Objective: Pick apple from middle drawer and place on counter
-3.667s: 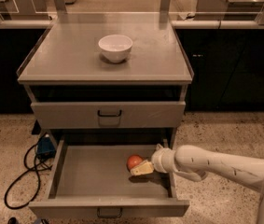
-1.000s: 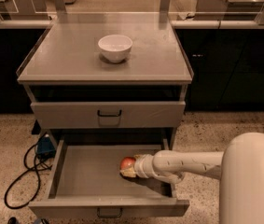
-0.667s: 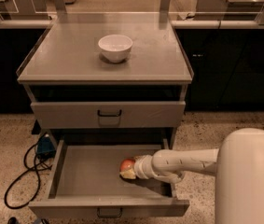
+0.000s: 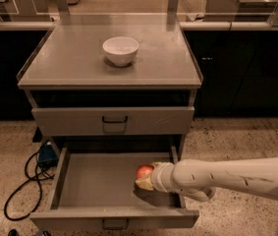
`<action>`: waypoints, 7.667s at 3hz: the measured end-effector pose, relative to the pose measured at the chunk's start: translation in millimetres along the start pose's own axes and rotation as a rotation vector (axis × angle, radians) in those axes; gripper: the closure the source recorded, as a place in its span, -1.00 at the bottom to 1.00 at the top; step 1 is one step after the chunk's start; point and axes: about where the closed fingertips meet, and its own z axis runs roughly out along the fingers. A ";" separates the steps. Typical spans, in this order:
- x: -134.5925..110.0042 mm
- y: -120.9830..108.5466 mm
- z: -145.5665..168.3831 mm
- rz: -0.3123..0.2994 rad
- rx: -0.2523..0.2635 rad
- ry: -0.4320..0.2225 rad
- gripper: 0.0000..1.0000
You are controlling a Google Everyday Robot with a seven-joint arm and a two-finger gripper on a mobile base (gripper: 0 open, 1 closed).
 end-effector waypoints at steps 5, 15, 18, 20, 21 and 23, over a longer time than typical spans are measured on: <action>-107.7 20.6 -155.7 -0.236 0.225 -0.226 1.00; -282.7 -165.9 -231.1 -0.135 0.010 -0.421 1.00; -341.7 -236.0 -239.7 -0.113 0.007 -0.471 1.00; -334.7 -246.5 -173.6 -0.109 -0.080 -0.298 1.00; -336.7 -246.7 -175.4 -0.111 -0.083 -0.293 0.62; -336.7 -246.7 -175.4 -0.111 -0.083 -0.293 -0.30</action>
Offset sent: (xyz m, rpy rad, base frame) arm -0.0073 -0.0021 0.0582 -0.0023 -0.0927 0.0472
